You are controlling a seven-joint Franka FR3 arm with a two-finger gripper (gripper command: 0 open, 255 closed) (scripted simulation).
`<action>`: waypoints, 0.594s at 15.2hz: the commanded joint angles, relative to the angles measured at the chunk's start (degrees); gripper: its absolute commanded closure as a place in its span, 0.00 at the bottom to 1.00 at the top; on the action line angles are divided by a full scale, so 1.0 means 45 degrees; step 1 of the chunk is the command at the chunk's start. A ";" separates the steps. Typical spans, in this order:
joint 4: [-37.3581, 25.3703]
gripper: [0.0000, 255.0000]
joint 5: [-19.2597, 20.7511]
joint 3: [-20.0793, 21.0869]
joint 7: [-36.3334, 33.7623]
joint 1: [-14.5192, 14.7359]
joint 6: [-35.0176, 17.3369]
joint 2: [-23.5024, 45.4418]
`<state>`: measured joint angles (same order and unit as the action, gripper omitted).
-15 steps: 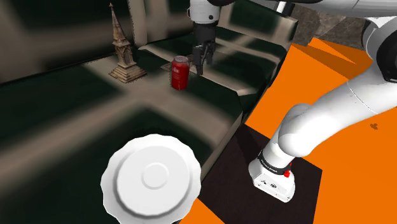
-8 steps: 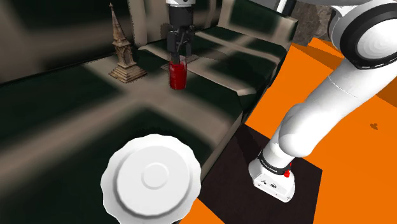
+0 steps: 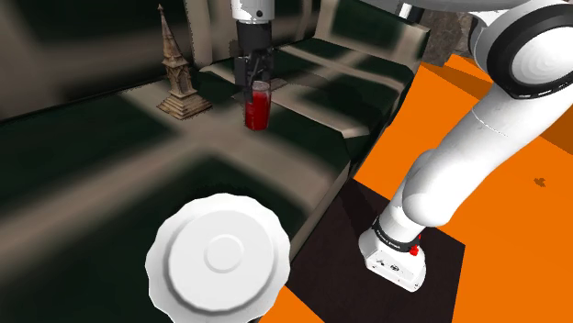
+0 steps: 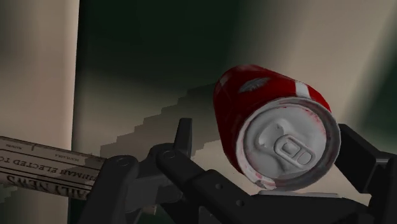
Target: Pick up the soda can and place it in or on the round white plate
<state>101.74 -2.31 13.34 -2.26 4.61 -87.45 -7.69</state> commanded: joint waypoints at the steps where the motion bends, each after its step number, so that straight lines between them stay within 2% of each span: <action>1: 0.0384 0.00 -0.0029 -0.0004 0.0017 0.0004 -0.0259 -0.0135; 8: 0.0380 0.00 -0.0029 -0.0004 0.0016 0.0004 -0.0256 -0.0134; 9: 0.0380 1.00 -0.0029 -0.0004 0.0016 0.0004 -0.0256 -0.0134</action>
<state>103.42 -2.45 13.33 -2.19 4.64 -88.61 -8.31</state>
